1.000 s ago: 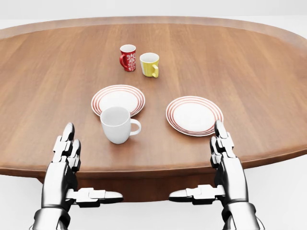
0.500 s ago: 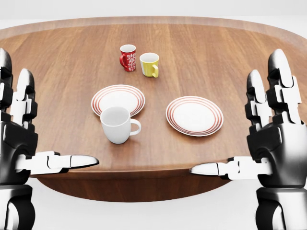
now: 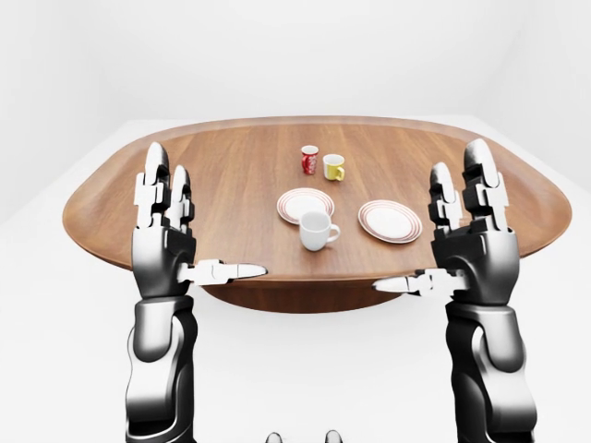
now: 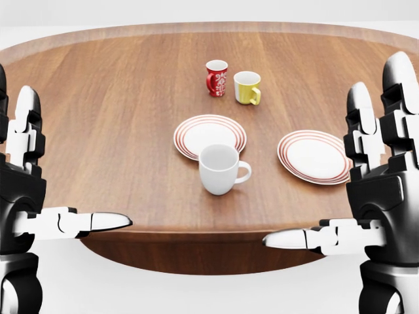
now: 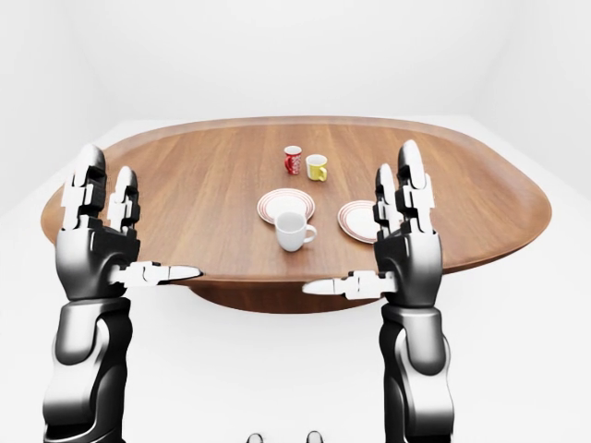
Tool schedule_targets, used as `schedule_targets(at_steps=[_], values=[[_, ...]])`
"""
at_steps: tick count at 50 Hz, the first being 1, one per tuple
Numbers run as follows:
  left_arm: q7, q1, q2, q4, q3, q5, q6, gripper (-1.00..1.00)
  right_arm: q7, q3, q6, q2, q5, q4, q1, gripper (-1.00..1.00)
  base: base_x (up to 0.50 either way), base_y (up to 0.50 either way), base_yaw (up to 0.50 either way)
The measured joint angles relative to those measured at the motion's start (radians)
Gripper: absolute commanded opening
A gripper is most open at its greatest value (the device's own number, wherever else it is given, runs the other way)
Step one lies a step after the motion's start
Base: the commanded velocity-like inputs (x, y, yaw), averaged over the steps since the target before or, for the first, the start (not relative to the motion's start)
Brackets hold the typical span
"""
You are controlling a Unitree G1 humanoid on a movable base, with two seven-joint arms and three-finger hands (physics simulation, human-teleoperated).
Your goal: Put the white mug on the left plate.
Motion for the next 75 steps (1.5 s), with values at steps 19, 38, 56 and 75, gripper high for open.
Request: schedule_targets(at_steps=[19, 38, 56, 75], values=[[-0.006, 0.005, 0.004, -0.009, 0.003, 0.002, 0.0, 1.0, -0.007, 0.002, 0.0, 0.007, 0.002, -0.011, 0.001, 1.0, 0.0, 0.32, 0.0], [-0.009, 0.007, -0.001, -0.016, -0.002, 0.002, 0.0, 1.0, -0.007, -0.005, 0.0, 0.004, 0.025, -0.032, 0.01, 1.0, 0.42, 0.05, 0.0], [-0.012, 0.01, -0.002, -0.018, -0.004, 0.003, 0.0, 1.0, -0.004, -0.007, 0.0, 0.003, 0.031, -0.044, 0.009, 1.0, 0.5, 0.07, 0.0], [-0.015, 0.011, -0.003, -0.014, -0.005, 0.004, 0.0, 1.0, -0.001, -0.006, 0.0, 0.002, 0.032, -0.052, 0.01, 1.0, 0.5, 0.07, 0.0]])
